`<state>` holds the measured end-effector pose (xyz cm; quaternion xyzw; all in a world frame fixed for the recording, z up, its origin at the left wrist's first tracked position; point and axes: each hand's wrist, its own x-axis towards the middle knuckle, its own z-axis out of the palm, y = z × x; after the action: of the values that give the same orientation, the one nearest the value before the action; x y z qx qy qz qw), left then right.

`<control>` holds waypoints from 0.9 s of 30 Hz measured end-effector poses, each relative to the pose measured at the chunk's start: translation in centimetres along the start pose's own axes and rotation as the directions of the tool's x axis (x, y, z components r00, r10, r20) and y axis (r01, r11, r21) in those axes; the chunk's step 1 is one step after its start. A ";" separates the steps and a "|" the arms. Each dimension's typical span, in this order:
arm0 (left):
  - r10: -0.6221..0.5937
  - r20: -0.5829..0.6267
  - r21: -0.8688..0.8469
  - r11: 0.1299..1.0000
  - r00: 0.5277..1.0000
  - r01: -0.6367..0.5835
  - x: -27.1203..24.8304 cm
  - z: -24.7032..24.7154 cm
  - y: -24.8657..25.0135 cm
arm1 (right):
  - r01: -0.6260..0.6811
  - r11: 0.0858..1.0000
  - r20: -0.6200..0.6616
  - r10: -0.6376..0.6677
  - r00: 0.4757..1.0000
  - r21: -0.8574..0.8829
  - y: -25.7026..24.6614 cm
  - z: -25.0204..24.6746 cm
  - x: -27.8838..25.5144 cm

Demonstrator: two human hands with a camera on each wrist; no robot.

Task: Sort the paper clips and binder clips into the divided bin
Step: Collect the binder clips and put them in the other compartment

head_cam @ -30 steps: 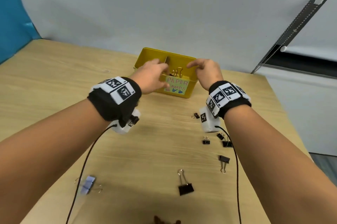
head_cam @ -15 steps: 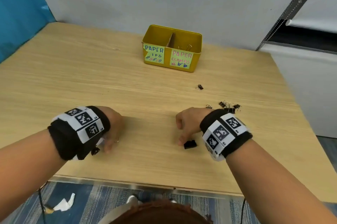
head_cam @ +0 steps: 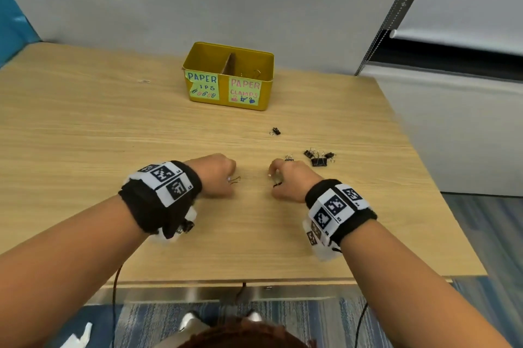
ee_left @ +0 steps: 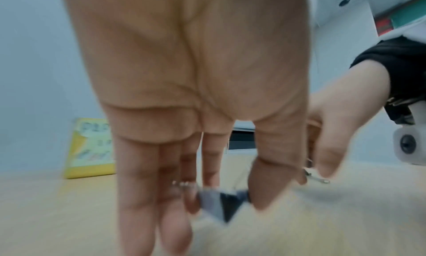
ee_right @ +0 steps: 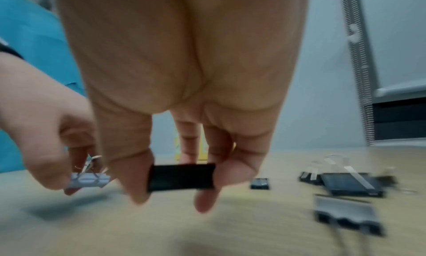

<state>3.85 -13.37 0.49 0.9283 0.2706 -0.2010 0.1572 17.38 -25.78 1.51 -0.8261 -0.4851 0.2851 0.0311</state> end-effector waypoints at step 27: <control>0.153 -0.154 -0.118 0.978 0.976 -0.172 10.0 -0.2 6.0 | -0.071 0.991 -0.179 0.050 0.983 -0.113 9.7 -2.2 6.7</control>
<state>15.01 -13.76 -2.80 0.9471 0.2169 -0.1017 0.2134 28.53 -24.95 -2.78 -0.8627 -0.4713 0.1826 0.0157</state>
